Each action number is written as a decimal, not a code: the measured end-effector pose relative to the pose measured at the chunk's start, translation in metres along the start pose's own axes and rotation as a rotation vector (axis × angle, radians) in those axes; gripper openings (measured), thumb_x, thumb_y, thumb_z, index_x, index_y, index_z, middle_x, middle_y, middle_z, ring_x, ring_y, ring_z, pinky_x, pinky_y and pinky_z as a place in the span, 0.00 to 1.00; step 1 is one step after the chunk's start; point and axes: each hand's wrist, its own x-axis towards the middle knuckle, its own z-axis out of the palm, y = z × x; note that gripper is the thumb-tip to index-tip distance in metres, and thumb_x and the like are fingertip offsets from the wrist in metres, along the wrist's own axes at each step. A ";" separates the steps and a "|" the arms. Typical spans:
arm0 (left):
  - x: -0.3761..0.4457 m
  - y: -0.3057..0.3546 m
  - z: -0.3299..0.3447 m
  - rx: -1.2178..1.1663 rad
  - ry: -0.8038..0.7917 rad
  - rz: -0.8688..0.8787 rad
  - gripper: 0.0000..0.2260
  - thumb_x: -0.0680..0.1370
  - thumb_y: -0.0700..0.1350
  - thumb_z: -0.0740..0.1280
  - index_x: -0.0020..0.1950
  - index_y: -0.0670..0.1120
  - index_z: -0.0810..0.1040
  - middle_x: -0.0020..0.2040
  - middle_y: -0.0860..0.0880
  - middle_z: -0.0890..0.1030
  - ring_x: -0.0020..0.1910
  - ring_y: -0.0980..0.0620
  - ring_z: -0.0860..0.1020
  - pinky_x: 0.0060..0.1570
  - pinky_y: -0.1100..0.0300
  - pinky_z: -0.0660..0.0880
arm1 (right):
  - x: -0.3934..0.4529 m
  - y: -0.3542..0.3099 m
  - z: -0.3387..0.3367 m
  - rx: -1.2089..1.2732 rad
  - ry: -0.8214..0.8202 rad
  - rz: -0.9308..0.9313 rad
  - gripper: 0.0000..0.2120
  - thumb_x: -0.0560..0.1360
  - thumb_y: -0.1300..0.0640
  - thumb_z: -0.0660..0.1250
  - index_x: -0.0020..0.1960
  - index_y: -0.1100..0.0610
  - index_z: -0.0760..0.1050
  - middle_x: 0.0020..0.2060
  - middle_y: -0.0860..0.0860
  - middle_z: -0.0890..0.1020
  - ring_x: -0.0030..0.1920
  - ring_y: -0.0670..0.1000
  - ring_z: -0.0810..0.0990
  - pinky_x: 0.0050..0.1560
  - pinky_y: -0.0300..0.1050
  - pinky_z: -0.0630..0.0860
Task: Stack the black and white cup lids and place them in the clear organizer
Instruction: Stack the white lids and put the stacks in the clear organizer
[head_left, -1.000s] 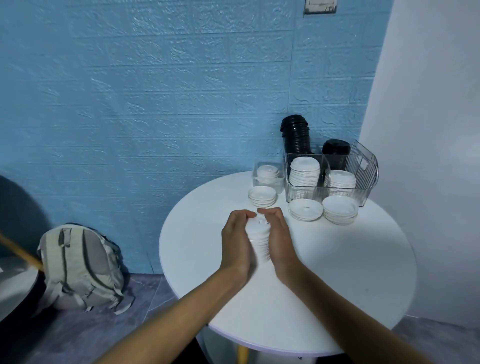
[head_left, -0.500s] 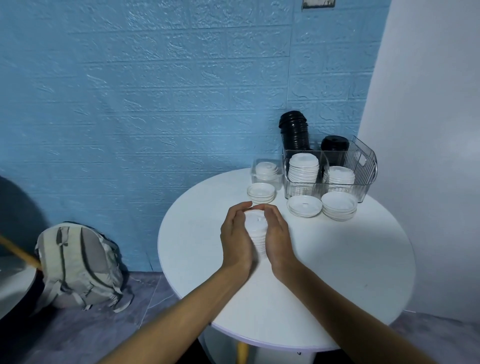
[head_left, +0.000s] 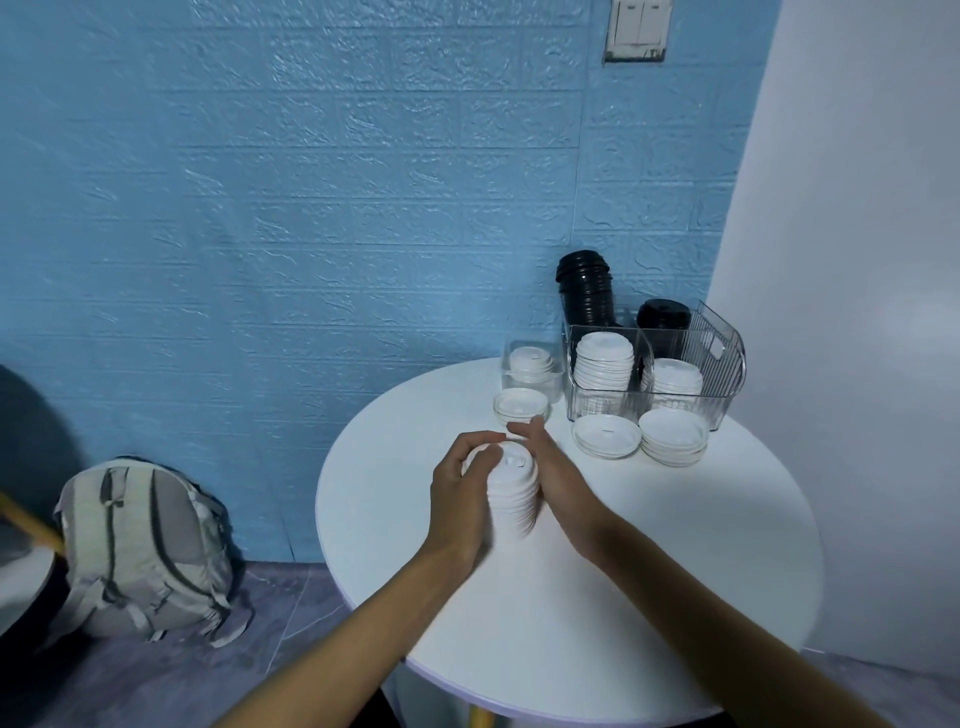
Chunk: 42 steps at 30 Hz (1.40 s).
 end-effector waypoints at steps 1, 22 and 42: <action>0.000 0.000 0.000 0.017 0.002 0.010 0.05 0.79 0.38 0.69 0.51 0.44 0.84 0.50 0.48 0.86 0.50 0.52 0.82 0.55 0.58 0.75 | 0.007 -0.004 -0.004 -0.024 0.020 -0.007 0.21 0.86 0.44 0.51 0.68 0.55 0.74 0.64 0.52 0.79 0.66 0.52 0.77 0.70 0.46 0.70; -0.008 0.005 -0.014 0.223 -0.145 0.223 0.19 0.66 0.51 0.80 0.56 0.57 0.83 0.56 0.62 0.83 0.59 0.63 0.80 0.57 0.70 0.72 | 0.106 -0.007 -0.026 -1.230 -0.113 -0.137 0.29 0.73 0.38 0.71 0.71 0.46 0.71 0.68 0.52 0.75 0.70 0.56 0.71 0.67 0.51 0.70; -0.007 0.006 -0.022 0.311 -0.171 0.163 0.19 0.69 0.47 0.82 0.58 0.55 0.83 0.56 0.60 0.84 0.59 0.61 0.80 0.57 0.69 0.73 | 0.061 -0.020 -0.033 -1.244 -0.122 -0.311 0.21 0.77 0.45 0.68 0.66 0.49 0.68 0.57 0.54 0.82 0.56 0.60 0.79 0.53 0.51 0.73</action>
